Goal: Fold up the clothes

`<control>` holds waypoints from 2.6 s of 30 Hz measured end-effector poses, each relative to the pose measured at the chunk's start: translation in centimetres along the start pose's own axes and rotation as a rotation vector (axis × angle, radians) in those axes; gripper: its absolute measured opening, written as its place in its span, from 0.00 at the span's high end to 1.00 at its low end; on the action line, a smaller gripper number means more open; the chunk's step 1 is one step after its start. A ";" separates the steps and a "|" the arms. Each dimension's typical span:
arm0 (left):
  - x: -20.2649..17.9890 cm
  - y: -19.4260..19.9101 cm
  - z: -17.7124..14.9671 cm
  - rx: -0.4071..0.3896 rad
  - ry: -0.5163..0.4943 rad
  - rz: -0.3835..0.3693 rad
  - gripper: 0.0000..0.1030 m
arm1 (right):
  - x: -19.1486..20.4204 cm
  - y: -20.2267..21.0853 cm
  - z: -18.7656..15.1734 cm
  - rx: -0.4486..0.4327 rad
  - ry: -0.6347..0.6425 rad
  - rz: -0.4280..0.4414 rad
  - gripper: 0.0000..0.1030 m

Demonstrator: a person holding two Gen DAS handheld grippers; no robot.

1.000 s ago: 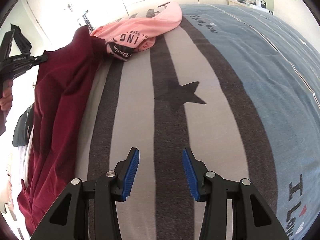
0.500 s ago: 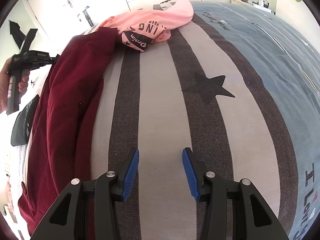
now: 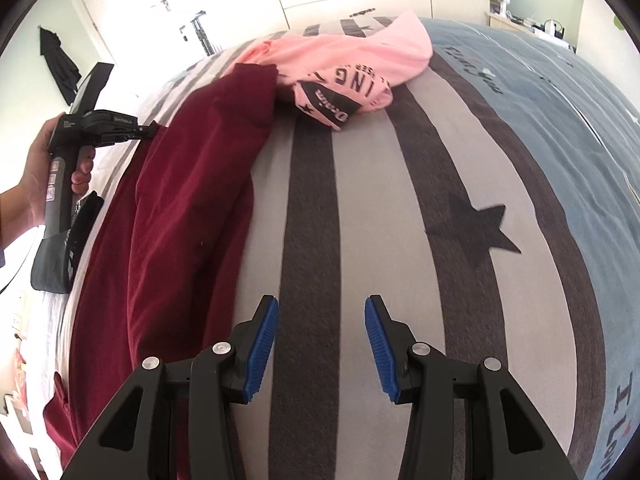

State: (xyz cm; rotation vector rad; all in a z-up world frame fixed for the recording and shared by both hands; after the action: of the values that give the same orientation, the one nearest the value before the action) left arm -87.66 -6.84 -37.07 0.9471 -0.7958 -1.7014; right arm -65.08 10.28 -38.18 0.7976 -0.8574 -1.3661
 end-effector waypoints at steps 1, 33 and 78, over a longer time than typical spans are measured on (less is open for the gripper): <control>0.1 -0.1 0.2 -0.002 0.003 -0.002 0.97 | 0.2 0.0 0.2 -0.003 0.002 0.003 0.60; 2.4 -3.2 -1.1 0.019 0.051 -0.034 0.96 | 4.9 -8.0 15.7 -0.120 -0.062 0.044 0.56; 3.2 -2.1 1.0 -0.046 0.092 -0.071 0.97 | 5.9 -8.4 23.4 -0.069 0.021 0.120 0.98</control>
State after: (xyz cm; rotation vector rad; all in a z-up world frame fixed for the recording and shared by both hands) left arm -90.12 -9.19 -39.06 1.0248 -0.6671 -1.7164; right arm -89.61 4.24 -34.00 0.6957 -0.8245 -1.2728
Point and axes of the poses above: each gripper's, at about its wrist camera, not at the fingertips, and y roughly against the way its jaws point, x to its left, z to its top, the point moved 8 cm from there along -y, roughly the way its jaws point, and after that the axes turned 10 degrees about -z, right-handed, at the moved point
